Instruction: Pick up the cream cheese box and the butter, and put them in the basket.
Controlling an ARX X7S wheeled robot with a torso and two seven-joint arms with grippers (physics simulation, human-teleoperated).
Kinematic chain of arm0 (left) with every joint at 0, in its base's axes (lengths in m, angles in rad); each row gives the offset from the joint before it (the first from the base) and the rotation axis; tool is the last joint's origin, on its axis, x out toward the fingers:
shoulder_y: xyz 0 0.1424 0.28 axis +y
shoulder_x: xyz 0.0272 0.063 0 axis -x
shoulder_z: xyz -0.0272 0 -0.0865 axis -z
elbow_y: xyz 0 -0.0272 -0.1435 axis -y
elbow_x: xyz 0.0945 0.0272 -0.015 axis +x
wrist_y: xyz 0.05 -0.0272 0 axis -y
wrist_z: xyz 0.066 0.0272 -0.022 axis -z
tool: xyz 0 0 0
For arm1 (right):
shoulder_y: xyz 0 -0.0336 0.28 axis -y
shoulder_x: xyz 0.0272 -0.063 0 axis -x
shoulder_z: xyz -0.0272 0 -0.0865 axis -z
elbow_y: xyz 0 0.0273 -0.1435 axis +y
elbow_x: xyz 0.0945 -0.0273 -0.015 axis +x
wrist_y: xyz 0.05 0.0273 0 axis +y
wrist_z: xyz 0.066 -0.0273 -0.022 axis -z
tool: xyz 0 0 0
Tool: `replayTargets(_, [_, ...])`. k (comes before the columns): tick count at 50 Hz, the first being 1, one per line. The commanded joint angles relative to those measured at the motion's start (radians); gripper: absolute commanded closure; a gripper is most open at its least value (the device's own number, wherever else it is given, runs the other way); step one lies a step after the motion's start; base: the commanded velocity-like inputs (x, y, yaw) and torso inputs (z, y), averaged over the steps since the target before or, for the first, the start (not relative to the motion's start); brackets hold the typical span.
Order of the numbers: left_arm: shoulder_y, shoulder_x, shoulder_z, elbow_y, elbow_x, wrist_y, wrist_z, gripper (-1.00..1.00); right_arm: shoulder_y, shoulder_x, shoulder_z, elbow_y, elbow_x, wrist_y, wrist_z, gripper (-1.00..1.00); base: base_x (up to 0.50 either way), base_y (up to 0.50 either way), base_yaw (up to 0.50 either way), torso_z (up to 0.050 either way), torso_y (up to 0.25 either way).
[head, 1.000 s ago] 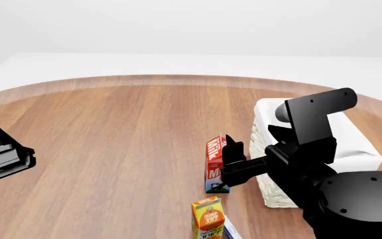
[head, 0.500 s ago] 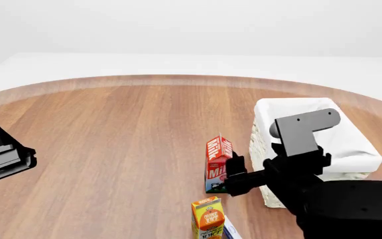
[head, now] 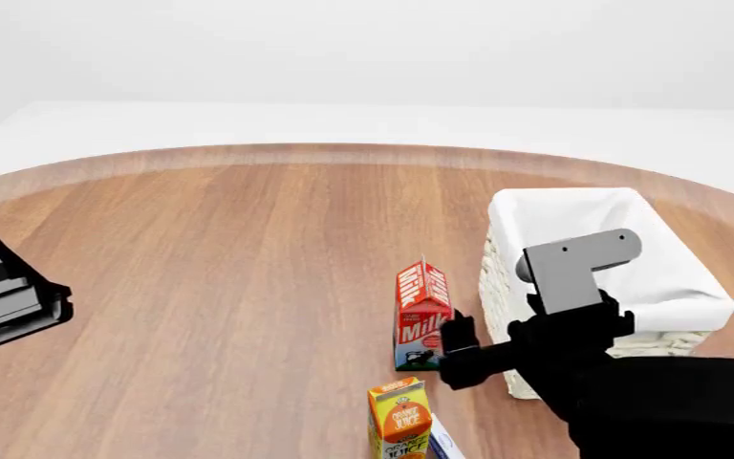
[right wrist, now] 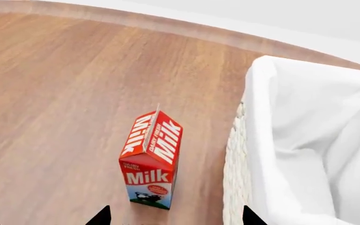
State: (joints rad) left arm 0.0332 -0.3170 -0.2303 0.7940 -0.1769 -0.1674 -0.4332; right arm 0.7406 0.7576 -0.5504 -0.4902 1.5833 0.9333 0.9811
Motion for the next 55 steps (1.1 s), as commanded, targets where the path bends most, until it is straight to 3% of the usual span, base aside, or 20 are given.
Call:
replayTargets(1, [0.006,0.016,-0.026,0.005,-0.002,0.01,0.026,-1.0,-0.017,-0.012,0.012,0.03,-0.056,-0.012,-0.061,-1.0,0.0,0.0,0.0,0.0,0.0])
replayTargets(55, [0.01,-0.003,-0.011,0.005,-0.004,0.007,0.006,-1.0,-0.158,0.01,-0.024,0.08,-0.173,-0.087,-0.141,-1.0,0.0,0.0,0.0,0.0,0.0])
